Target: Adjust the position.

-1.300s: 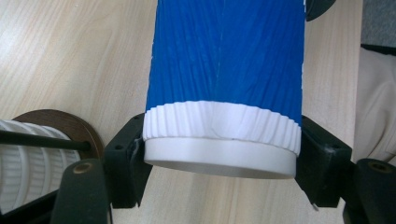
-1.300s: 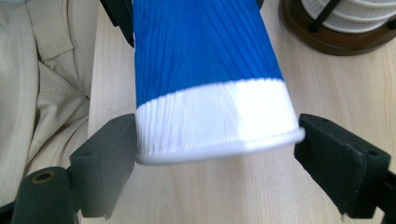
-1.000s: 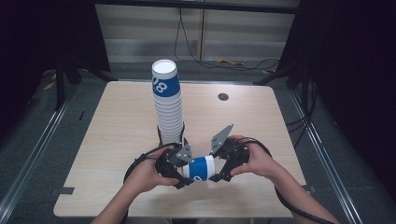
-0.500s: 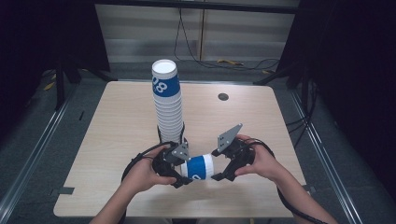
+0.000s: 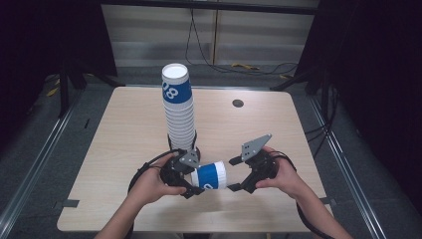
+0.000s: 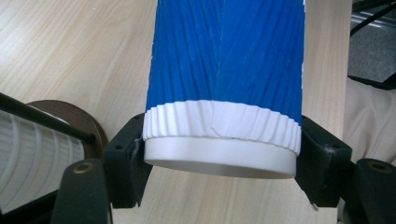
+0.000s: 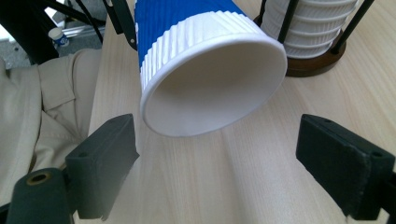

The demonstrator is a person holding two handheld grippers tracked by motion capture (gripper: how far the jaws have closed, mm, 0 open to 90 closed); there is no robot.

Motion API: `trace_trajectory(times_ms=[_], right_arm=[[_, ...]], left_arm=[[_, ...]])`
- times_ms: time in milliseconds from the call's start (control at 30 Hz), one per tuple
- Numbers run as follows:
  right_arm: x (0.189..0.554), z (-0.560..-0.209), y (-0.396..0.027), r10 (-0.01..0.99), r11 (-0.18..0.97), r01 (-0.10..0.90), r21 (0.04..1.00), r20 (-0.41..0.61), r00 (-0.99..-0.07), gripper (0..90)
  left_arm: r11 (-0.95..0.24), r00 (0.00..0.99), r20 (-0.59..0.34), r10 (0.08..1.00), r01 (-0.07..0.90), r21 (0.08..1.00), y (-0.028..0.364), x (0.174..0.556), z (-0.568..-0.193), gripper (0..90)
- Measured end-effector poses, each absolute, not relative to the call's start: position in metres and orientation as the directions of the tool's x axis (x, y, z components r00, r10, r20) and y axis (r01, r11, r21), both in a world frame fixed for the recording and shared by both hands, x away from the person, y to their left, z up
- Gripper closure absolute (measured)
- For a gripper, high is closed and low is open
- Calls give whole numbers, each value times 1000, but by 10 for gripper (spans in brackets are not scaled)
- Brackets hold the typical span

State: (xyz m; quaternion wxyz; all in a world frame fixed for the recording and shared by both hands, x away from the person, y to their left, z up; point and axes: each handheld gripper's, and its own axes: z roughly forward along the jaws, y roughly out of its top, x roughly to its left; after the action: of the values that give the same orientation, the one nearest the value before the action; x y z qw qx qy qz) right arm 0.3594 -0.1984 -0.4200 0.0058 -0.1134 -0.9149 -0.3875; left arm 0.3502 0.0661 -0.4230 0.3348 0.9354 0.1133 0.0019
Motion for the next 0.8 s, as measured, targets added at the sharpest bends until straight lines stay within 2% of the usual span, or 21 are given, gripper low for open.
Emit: trace_trajectory(times_ms=[333, 800], right_arm=[[358, -430, -196, 224, 627, 227, 745, 107, -969, 116], [360, -427, -183, 222, 645, 226, 730, 104, -970, 116]], left_arm=[[-728, 970, -93, 226, 232, 645, 69, 353, -421, 296], [-703, 970, -115, 216, 236, 671, 68, 353, -421, 295]])
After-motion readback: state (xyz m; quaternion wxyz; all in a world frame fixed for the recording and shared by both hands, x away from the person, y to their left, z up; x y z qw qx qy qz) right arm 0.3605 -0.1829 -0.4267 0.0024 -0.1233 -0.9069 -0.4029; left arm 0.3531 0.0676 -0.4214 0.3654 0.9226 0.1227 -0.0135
